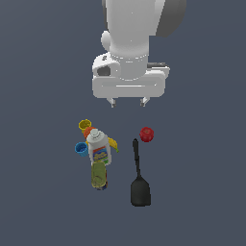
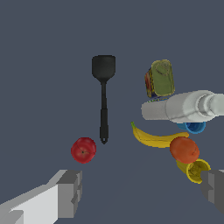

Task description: Pick up a designated object from a clutter of objects.

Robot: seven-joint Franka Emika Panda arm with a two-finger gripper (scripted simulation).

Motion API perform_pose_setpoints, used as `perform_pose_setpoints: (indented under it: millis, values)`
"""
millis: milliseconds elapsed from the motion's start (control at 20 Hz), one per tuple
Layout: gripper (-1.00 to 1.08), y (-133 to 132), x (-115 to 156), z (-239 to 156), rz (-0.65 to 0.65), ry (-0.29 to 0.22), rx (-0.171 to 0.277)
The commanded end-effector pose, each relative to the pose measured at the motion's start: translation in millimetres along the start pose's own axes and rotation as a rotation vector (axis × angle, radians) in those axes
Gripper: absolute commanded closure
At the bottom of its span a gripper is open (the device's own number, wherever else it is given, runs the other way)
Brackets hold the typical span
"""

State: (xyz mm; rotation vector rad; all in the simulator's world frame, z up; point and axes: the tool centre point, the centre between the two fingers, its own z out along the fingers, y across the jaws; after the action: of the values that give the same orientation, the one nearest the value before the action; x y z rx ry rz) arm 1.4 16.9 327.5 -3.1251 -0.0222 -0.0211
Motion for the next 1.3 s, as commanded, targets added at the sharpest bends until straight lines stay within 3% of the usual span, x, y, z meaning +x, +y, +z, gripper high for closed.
perform_pose_setpoints:
  millis: [0, 750, 1250]
  values:
    - [-0.92, 0.0, 0.0, 0.0, 0.0, 0.0, 0.0]
    - [-0.92, 9.2, 12.9, 1.0, 0.02, 0.024, -0.007]
    - [-0.92, 51.0, 28.1, 45.8, -0.033, 0.017, -0.005]
